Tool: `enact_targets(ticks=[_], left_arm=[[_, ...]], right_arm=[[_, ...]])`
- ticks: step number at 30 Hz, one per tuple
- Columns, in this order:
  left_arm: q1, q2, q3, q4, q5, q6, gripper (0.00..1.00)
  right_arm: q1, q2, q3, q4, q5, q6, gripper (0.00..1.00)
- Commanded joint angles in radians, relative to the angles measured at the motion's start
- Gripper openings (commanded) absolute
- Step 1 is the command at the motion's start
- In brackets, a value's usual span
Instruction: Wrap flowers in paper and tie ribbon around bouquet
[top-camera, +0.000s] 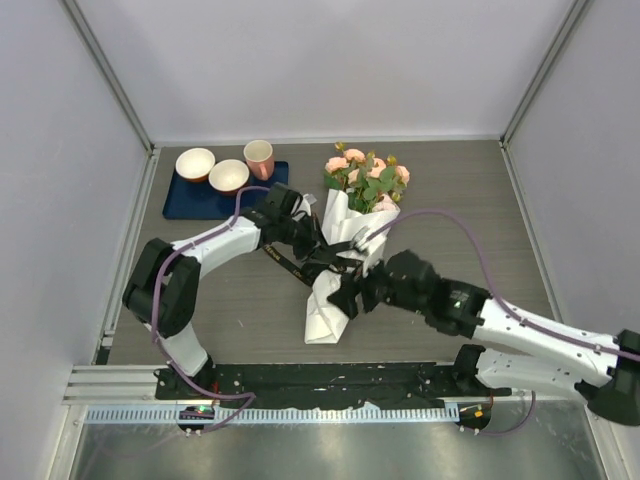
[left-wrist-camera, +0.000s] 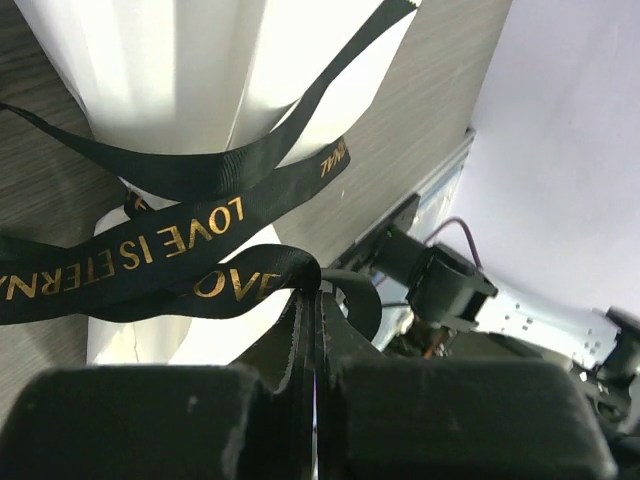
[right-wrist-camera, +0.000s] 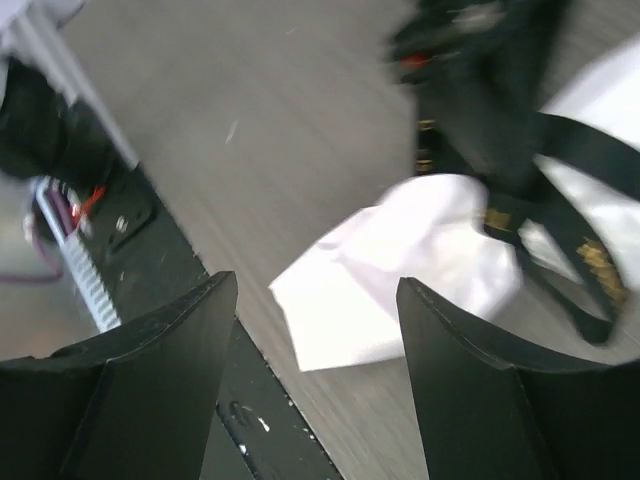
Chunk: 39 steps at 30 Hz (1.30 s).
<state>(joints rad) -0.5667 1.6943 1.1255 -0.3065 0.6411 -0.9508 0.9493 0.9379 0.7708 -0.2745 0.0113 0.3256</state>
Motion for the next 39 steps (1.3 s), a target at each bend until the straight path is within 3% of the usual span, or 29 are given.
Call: enact_targets(ticks=[1,6,9,13,15,21,30,35,39], left_arm=[[0.045,0.053,0.059,-0.072,0.230,0.110,0.00],[0.085,0.125,0.155,-0.216,0.344,0.308,0.00],[0.105,0.145,0.215,-0.318,0.341,0.375,0.00],[0.123,0.203,0.296,-0.454,0.351,0.489,0.00],[0.133,0.225,0.296,-0.457,0.341,0.489,0.00],[0.177,0.242,0.296,-0.421,0.362,0.461,0.00],[0.176,0.252,0.287,-0.378,0.382,0.429,0.00],[0.177,0.242,0.273,-0.373,0.387,0.431,0.00],[0.179,0.222,0.264,-0.370,0.382,0.423,0.00]], right_arm=[[0.218,0.128,-0.026,0.268,0.168,-0.258,0.71],[0.232,0.525,0.183,0.230,0.185,-0.489,0.69],[0.178,0.715,0.364,0.103,0.138,-0.526,0.65],[0.155,0.866,0.562,-0.044,0.223,-0.534,0.59],[0.151,0.898,0.585,-0.057,0.239,-0.536,0.58],[0.147,0.993,0.608,-0.098,0.305,-0.562,0.44],[0.146,1.053,0.642,-0.103,0.363,-0.617,0.38],[0.149,1.053,0.628,-0.051,0.386,-0.619,0.27],[0.147,0.998,0.573,0.032,0.375,-0.626,0.08]])
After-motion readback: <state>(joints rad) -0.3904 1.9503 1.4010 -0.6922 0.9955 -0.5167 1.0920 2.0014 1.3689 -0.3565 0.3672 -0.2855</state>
